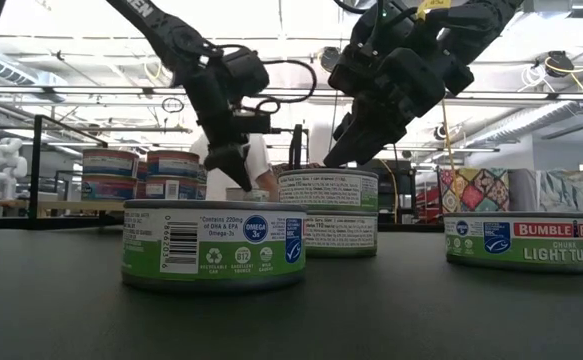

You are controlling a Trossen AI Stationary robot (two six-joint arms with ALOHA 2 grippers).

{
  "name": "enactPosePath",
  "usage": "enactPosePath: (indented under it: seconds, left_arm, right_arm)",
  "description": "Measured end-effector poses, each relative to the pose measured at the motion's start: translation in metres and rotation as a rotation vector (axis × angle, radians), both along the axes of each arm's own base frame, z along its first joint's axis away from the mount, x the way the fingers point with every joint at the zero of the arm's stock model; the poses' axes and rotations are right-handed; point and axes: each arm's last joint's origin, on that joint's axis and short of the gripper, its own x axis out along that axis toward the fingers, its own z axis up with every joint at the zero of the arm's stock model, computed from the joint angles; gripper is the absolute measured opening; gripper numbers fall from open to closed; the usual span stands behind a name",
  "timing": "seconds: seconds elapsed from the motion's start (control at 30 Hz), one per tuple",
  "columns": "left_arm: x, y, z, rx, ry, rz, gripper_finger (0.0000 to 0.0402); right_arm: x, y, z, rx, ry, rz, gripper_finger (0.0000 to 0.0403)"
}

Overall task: Stack canned seafood by type on shelf
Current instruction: Put the green tuna can on the shelf

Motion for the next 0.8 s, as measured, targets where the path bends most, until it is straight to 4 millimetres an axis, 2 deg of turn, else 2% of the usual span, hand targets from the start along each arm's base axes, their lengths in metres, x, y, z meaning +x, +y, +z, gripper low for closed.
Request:
enactPosePath:
  seconds: [0.27,0.43,0.6,0.8]
  left_arm:
    - [-0.007,-0.018,0.022,-0.041,-0.052,0.023,0.0001]
    - [-0.014,-0.025,0.042,-0.127,-0.147,0.016,0.0000]
    - [-0.019,-0.031,0.049,-0.255,-0.194,0.018,0.0000]
    - [-0.018,-0.041,0.047,-0.428,-0.219,-0.011,0.0000]
  right_arm:
    - [0.000,0.000,0.000,0.000,0.000,0.000,0.0000]
    - [0.000,0.001,0.000,0.006,0.002,-0.002,0.0000]
    - [0.000,0.005,0.000,0.006,0.000,0.011,0.0000]
    - [0.000,0.009,0.000,0.013,0.002,0.019,0.0000]
